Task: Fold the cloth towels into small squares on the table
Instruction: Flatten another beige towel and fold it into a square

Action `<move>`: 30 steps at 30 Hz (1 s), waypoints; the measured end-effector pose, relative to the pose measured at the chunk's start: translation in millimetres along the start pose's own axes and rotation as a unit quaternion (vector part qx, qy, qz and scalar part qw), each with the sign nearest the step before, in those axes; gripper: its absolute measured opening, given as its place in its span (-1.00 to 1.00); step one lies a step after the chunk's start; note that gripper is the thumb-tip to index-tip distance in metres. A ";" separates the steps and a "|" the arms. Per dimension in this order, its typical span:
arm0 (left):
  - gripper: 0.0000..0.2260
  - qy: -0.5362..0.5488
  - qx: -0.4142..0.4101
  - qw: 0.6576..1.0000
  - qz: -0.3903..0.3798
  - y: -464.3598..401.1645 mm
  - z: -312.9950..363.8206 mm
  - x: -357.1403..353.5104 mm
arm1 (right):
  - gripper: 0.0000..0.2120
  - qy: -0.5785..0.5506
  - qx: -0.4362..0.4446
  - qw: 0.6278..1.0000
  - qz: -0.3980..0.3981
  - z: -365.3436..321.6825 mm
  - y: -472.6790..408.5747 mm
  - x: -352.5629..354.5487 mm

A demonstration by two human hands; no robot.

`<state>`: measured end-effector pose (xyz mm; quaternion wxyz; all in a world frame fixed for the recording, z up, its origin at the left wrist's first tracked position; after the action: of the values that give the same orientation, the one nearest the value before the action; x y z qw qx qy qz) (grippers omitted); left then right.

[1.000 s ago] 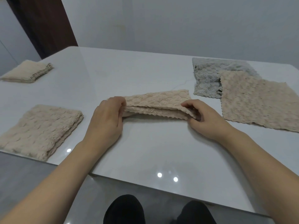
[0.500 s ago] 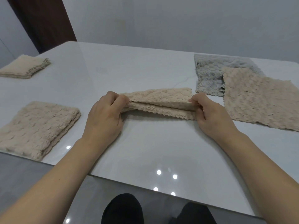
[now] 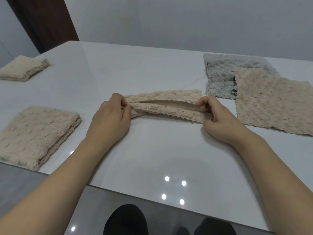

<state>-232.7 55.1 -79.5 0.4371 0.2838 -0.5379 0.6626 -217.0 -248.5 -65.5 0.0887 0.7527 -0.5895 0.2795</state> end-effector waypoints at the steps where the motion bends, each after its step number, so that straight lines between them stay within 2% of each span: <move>1: -0.89 -0.004 0.002 1.000 -0.003 -2.3 0.1 -1.1 | -0.55 -0.010 -0.003 1.000 -0.004 0.9 -0.6 0.2; 4: -0.88 -0.022 0.008 1.000 -0.006 -8.2 0.9 -3.4 | -0.46 -0.056 -0.026 0.998 -0.019 4.5 -2.4 1.8; 8: -0.86 -0.052 0.035 0.998 -0.011 -18.9 2.1 -7.3 | -0.47 -0.094 -0.020 0.995 -0.013 5.4 -3.6 3.3; 14: -0.82 -0.070 0.081 0.994 -0.031 -32.8 2.8 -14.5 | -0.76 -0.121 0.014 0.990 0.067 7.7 -9.0 2.0; 17: -0.80 -0.064 0.088 0.993 -0.036 -34.4 1.8 -15.1 | -0.80 -0.082 0.053 0.993 0.072 5.5 -9.4 2.5; 21: -0.83 -0.058 0.083 0.994 -0.035 -35.0 1.7 -15.3 | -0.65 -0.020 0.084 0.995 0.042 2.7 -8.5 2.1; 26: -0.85 -0.054 0.084 0.995 -0.028 -35.5 0.4 -16.2 | -0.46 -0.013 0.040 0.999 -0.021 7.0 -5.3 7.7; 30: -0.83 -0.045 0.108 0.992 -0.036 -37.1 -1.6 -16.7 | -0.39 0.019 0.051 0.996 -0.067 9.1 -4.0 12.3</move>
<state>-192.2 53.5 -76.8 0.4027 0.3780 -0.4716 0.6875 -208.5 -261.8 -65.8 0.0796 0.7887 -0.5206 0.3170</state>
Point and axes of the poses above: each hand's wrist, its own y-axis away from the middle knuckle, its own x-axis out of the back of the hand, z = x × y, the point moved 1 cm from there along -y, towards the middle knuckle, and after that the axes turned 13 degrees about -y, right-handed, at the moved point
